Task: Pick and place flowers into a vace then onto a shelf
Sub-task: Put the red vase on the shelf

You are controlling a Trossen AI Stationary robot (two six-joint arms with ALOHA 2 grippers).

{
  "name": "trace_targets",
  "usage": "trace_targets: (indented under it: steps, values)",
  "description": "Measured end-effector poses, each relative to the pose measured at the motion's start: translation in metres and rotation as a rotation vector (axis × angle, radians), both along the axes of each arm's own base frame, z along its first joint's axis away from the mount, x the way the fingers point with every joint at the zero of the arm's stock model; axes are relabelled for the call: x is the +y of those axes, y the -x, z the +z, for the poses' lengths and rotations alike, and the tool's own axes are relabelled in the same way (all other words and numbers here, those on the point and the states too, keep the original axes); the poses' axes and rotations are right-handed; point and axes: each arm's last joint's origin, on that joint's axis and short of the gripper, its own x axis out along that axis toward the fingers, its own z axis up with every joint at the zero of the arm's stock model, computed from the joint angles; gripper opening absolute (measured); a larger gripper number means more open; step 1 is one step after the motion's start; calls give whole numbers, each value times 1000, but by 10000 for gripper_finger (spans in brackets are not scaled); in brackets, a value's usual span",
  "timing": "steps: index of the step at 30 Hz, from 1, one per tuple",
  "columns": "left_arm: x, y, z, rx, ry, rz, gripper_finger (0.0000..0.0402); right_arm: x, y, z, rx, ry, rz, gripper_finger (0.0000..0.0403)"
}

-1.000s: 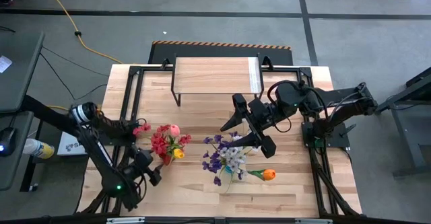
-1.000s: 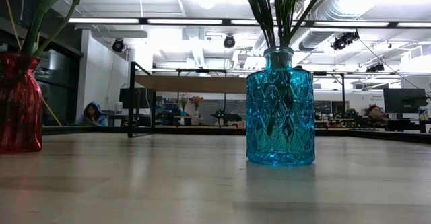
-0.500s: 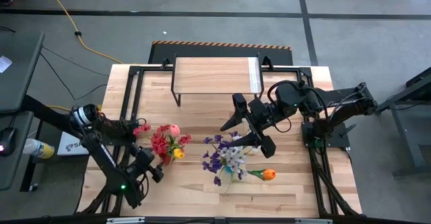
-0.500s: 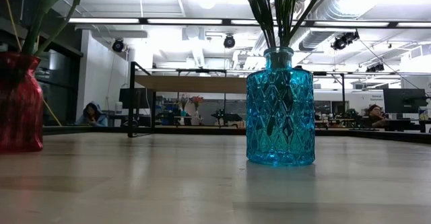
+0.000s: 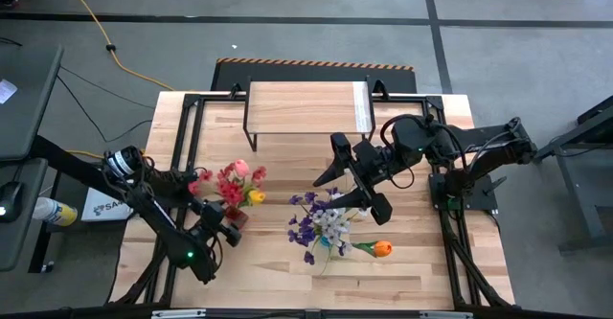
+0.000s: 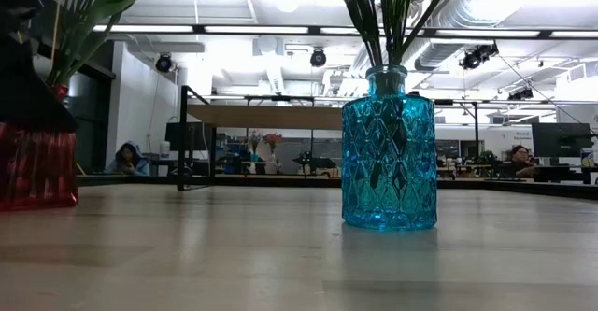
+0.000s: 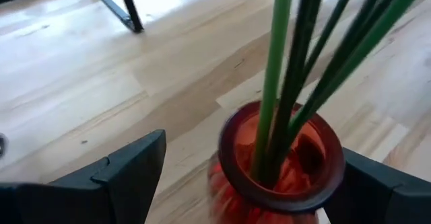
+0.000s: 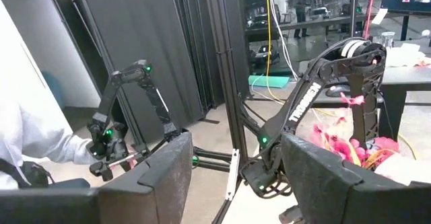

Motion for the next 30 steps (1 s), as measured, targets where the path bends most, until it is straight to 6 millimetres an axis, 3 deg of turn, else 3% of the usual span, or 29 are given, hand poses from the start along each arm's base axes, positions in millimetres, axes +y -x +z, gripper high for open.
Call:
trace_targets:
  steps: [14, 24, 30]
  values:
    - [8, 4, -12, -94, 15, 15, 376, -1, -1, 0, -3, 7, -50, 217]
    - [18, -11, -12, -104, -15, 57, 376, -1, -1, 0, -3, 7, -50, 214]
    - [20, -21, -14, -91, -6, 53, 334, -1, -1, 0, 0, 3, -50, 211]
